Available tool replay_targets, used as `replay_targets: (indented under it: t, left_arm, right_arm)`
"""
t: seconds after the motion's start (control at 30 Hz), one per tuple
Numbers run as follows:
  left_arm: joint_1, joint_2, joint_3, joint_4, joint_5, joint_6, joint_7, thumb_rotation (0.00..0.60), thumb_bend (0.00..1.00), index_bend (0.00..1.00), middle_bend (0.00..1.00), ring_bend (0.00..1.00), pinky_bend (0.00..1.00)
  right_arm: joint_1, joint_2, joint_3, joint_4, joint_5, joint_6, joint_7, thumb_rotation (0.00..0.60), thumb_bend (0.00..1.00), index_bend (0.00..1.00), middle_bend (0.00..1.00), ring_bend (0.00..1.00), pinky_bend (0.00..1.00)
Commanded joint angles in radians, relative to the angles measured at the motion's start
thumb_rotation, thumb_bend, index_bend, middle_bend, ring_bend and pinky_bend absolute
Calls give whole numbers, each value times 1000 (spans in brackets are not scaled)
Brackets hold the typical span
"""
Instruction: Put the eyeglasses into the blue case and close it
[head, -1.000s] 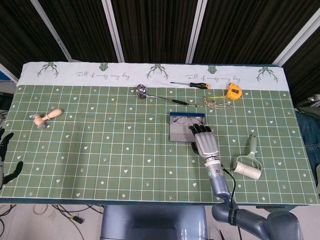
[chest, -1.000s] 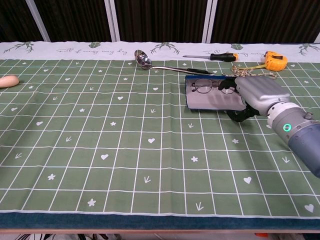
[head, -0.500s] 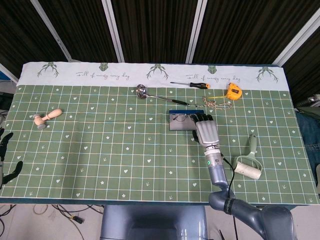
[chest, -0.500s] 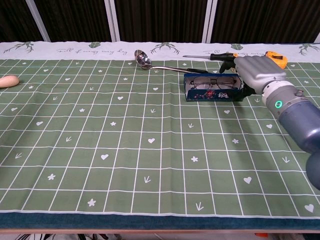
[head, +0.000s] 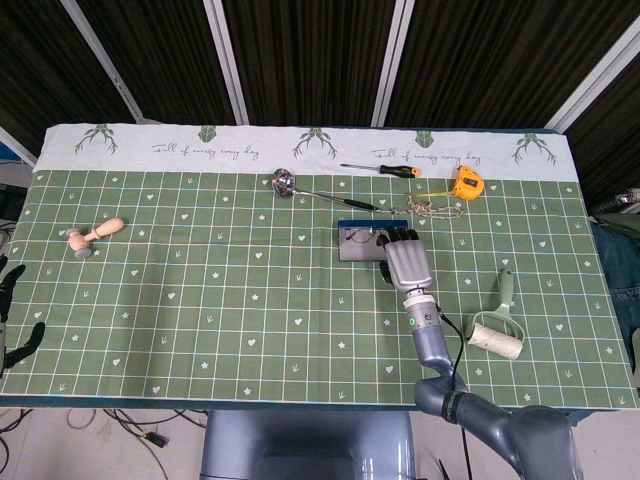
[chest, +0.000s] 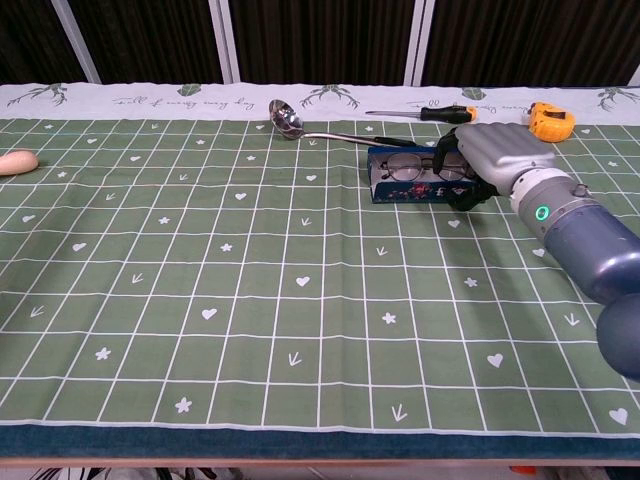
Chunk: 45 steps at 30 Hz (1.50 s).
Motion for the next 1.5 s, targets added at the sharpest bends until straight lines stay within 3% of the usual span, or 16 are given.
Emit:
replay_targets:
  t: [0.03, 0.83, 1.17, 1.5]
  left_arm:
    - [0, 0, 0, 0, -1, -1, 0, 600, 312, 99, 0, 0, 0]
    - [1, -1, 0, 4, -1, -1, 0, 600, 312, 101, 0, 0, 0]
    - [1, 0, 0, 0, -2, -1, 4, 600, 312, 103, 0, 0, 0]
    - [1, 2, 1, -3, -2, -2, 6, 600, 312, 110, 0, 0, 0]
  right_arm:
    - [4, -2, 5, 1, 2, 2, 5, 600, 495, 472, 235, 247, 258]
    - [-7, 28, 2, -81, 19, -9, 2, 600, 504, 582, 234, 246, 258]
    - [-9, 41, 0, -123, 25, -14, -1, 600, 422, 597, 234, 246, 258]
    - [-13, 50, 5, -146, 43, -13, -22, 600, 562, 659, 235, 247, 258]
